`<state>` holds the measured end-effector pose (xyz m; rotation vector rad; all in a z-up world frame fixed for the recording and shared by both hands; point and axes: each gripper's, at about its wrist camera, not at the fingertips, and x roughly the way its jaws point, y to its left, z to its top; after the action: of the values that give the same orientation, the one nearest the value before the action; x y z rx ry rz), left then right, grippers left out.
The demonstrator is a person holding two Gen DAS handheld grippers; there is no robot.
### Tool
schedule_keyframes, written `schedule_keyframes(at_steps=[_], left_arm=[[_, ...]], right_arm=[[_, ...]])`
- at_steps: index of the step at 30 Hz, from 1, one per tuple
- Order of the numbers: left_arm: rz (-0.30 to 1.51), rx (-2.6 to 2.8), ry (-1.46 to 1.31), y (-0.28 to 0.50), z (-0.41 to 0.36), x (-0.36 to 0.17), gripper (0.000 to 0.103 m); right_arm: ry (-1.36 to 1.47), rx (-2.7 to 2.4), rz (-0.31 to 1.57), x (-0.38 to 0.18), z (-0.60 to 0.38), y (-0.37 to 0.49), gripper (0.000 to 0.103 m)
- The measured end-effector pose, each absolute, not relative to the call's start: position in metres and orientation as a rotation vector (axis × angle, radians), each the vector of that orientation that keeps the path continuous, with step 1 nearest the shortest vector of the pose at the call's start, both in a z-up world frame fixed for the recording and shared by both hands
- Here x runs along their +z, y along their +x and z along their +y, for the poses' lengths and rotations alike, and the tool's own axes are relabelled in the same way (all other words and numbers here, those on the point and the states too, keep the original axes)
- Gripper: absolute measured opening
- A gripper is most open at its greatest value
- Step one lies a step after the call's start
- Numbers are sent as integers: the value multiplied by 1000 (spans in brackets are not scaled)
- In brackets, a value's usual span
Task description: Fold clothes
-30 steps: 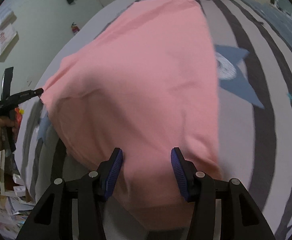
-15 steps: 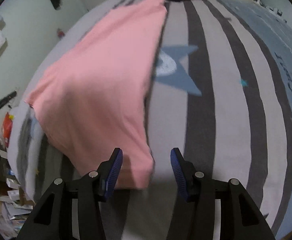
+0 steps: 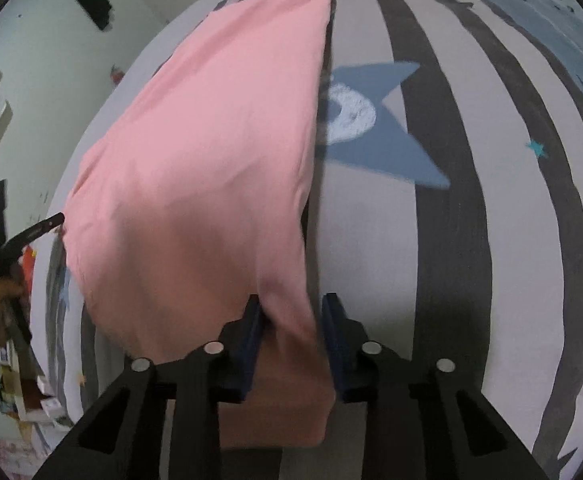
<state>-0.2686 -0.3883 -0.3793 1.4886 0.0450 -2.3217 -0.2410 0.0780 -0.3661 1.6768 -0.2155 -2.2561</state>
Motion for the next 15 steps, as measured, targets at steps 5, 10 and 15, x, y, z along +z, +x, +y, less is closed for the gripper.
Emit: schedule_keyframes(at_steps=[5, 10, 15], left_arm=[[22, -2337, 1427, -266, -401, -359, 5], [40, -2583, 1334, -280, -365, -325, 6], [35, -2776, 1407, -306, -327, -327, 6]], right_arm=[[1707, -2226, -152, -362, 77, -221, 26], [1667, -2336, -107, -328, 81, -220, 25], [1518, -2434, -113, -297, 65, -255, 26]])
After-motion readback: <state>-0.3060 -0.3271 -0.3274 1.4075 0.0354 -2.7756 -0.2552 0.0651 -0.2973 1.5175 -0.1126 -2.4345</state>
